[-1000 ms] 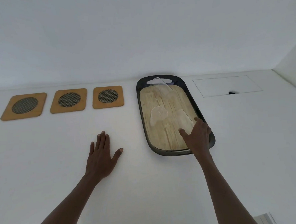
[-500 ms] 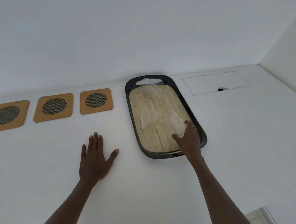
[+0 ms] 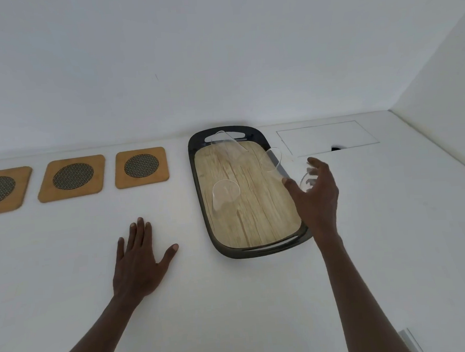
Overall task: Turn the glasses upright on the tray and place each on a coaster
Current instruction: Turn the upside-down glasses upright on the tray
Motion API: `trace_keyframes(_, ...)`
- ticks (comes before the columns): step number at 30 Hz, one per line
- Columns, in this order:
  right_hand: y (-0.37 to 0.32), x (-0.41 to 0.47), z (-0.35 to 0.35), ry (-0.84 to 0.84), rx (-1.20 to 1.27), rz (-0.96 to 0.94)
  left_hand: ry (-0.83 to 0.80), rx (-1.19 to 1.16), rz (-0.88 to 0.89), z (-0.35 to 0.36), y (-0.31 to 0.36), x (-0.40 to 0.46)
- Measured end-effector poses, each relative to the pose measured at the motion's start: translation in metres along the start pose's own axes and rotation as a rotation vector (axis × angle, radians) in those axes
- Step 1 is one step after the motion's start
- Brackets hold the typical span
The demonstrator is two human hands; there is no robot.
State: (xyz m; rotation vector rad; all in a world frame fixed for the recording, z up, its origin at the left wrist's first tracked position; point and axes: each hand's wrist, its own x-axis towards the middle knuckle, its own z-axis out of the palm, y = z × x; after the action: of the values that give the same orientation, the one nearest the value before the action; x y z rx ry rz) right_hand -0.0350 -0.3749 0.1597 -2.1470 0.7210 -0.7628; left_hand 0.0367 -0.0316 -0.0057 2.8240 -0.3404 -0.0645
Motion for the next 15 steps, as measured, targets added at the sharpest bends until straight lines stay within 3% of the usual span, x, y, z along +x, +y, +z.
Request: trace_keyframes(15, -0.014, 0.028, 0.007, 0.012, -0.073, -0.142, 0.020, -0.016, -0.002, 0.000, 0.001, -0.001)
